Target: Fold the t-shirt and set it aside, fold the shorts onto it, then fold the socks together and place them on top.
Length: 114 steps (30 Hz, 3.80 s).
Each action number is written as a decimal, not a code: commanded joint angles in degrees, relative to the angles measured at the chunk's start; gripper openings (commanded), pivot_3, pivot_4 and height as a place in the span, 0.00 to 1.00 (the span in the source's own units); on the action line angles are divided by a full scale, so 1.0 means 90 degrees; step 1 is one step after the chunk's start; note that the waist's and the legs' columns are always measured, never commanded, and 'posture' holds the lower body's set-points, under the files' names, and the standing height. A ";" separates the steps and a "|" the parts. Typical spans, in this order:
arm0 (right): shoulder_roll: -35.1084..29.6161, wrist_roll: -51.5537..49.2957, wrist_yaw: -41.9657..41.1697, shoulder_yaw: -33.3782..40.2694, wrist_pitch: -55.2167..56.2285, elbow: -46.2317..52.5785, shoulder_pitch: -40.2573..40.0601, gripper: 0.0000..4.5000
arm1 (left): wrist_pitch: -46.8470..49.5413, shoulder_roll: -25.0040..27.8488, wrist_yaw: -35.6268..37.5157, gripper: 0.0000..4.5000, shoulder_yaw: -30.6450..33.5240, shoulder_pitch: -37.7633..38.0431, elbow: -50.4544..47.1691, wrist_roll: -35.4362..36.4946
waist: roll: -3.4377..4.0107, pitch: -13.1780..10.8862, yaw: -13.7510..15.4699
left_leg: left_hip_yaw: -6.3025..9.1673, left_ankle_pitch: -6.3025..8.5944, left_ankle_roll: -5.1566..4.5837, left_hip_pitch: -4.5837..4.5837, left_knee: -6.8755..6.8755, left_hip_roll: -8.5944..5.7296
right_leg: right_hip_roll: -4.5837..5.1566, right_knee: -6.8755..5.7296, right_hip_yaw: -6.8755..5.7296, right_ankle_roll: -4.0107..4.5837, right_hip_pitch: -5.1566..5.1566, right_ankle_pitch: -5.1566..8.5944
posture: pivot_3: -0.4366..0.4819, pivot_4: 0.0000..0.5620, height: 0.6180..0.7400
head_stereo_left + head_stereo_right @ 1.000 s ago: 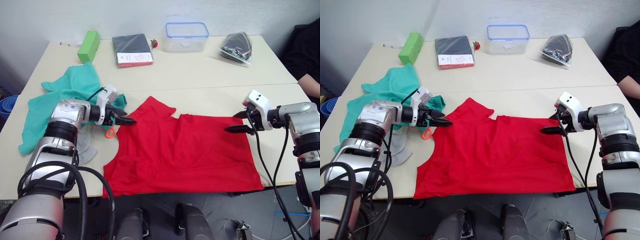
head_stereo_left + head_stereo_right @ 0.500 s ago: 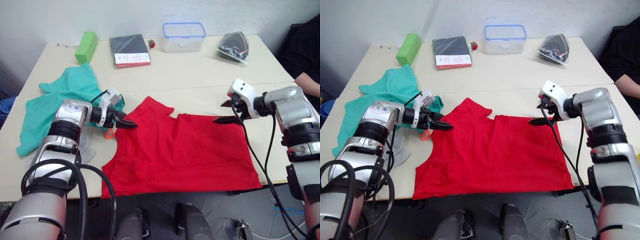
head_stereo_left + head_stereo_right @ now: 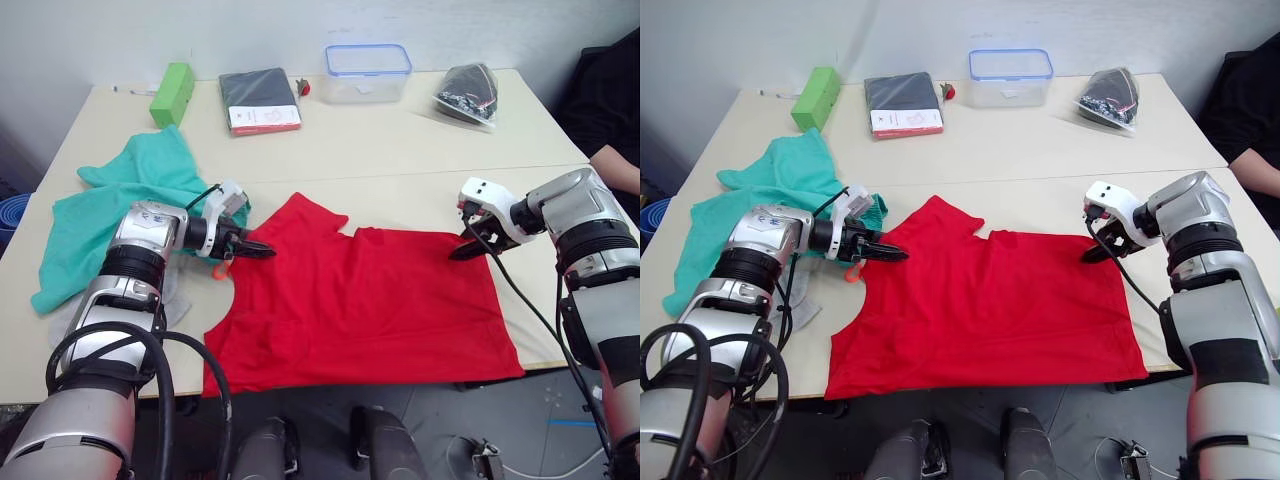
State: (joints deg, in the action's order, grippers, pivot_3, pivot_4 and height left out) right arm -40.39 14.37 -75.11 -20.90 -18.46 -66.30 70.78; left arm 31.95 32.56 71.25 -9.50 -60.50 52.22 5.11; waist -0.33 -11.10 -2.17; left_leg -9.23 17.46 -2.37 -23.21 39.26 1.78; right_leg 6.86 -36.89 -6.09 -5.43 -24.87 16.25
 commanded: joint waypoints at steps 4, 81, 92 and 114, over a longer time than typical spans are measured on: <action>0.0006 -0.0105 0.0371 0.0412 0.0450 -0.0200 -0.0014 0.14 | -0.0060 0.0121 0.0049 0.12 0.0268 0.0182 -0.0401 0.0125 | 0.0000 0.0000 -0.0023 | 0.0000 0.0000 0.0000 0.0000 0.0000 0.0000 | 0.0000 0.0000 0.0000 0.0000 0.0000 0.0000 | 0.48 0.27 1.00; 0.0159 -0.0451 0.1481 0.1400 0.1287 0.0231 -0.0019 0.75 | 0.1420 -0.0652 -0.3480 0.61 0.2373 -0.1916 0.2465 0.0459 | -0.0006 -0.0004 -0.0124 | 0.0000 -0.0016 -0.0018 0.0002 -0.0013 -0.0023 | 0.0032 -0.0006 -0.0008 -0.0009 0.0001 -0.0005 | 0.48 0.27 1.00; 0.0298 -0.0213 0.2079 0.1365 0.0679 -0.0211 0.0247 0.75 | 0.1493 -0.0616 -0.4338 0.61 0.3029 -0.1901 0.2537 0.0713 | -0.0007 -0.0004 -0.0118 | 0.0000 -0.0015 -0.0016 0.0002 -0.0013 -0.0025 | 0.0035 -0.0009 -0.0008 -0.0009 0.0000 -0.0005 | 0.48 0.27 1.00; 0.1012 -0.0265 0.3336 0.1479 -0.0665 -0.0730 0.0456 0.56 | 0.1439 -0.0689 -0.3726 0.00 0.2594 -0.1793 0.2457 0.0437 | -0.0006 -0.0004 -0.0135 | -0.0002 -0.0016 -0.0013 0.0002 -0.0014 -0.0026 | 0.0032 -0.0012 -0.0007 -0.0009 -0.0002 -0.0005 | 0.48 0.27 1.00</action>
State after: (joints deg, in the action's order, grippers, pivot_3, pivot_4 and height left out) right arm -31.09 12.10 -45.78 -8.21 -24.11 -72.41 74.37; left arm 45.53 25.80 36.53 14.14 -76.20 75.20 9.31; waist -0.39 -11.14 -3.39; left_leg -9.25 17.32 -2.49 -23.19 39.13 1.55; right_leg 7.15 -37.00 -6.16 -5.51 -24.89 16.20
